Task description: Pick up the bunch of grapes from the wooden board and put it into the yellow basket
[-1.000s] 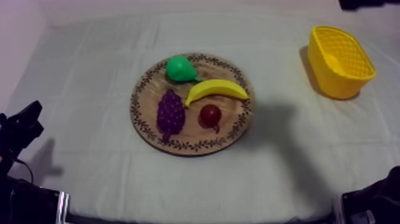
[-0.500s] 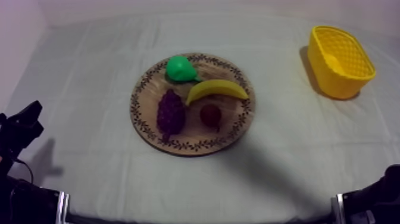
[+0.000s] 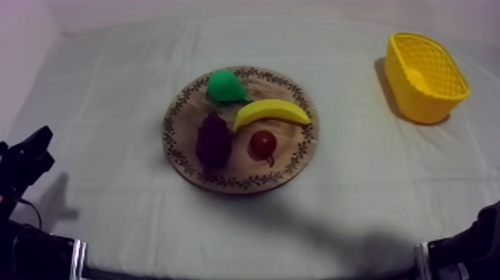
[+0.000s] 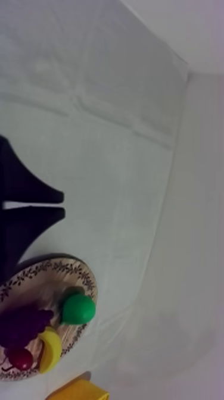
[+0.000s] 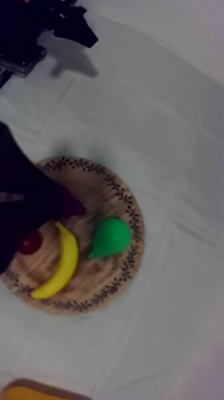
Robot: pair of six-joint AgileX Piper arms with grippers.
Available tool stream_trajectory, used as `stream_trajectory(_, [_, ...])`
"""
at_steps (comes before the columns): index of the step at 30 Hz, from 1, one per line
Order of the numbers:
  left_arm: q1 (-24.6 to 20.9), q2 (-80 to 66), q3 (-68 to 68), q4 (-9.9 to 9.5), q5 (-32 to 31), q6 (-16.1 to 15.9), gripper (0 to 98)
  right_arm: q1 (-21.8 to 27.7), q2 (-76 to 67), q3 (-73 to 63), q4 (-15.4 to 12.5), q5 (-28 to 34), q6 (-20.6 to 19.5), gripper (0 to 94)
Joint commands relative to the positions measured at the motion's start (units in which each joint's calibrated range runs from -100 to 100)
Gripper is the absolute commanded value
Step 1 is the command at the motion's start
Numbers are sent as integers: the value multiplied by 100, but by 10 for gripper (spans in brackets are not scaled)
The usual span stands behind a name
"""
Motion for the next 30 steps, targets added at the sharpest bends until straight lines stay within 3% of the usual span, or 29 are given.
stream_trajectory(1, [0, 0, -2, -4, -5, -1, 1, -30, 263, -146, 43, 166, -277, 4])
stream_trajectory(11, [0, 0, -2, -4, -5, -1, 1, -81, 962, -167, 81, 345, -868, 4])
stream_trajectory(19, [0, 0, -2, -4, -5, -1, 1, -91, 1281, 20, -128, 362, -1103, 45])
stream_trajectory(22, [0, 0, -2, -4, -5, -1, 1, -63, 1261, 120, -257, 363, -1165, 169])
stream_trajectory(30, [0, 0, -2, -4, -5, -1, 1, -87, 1180, 456, -407, 363, -1144, 725])
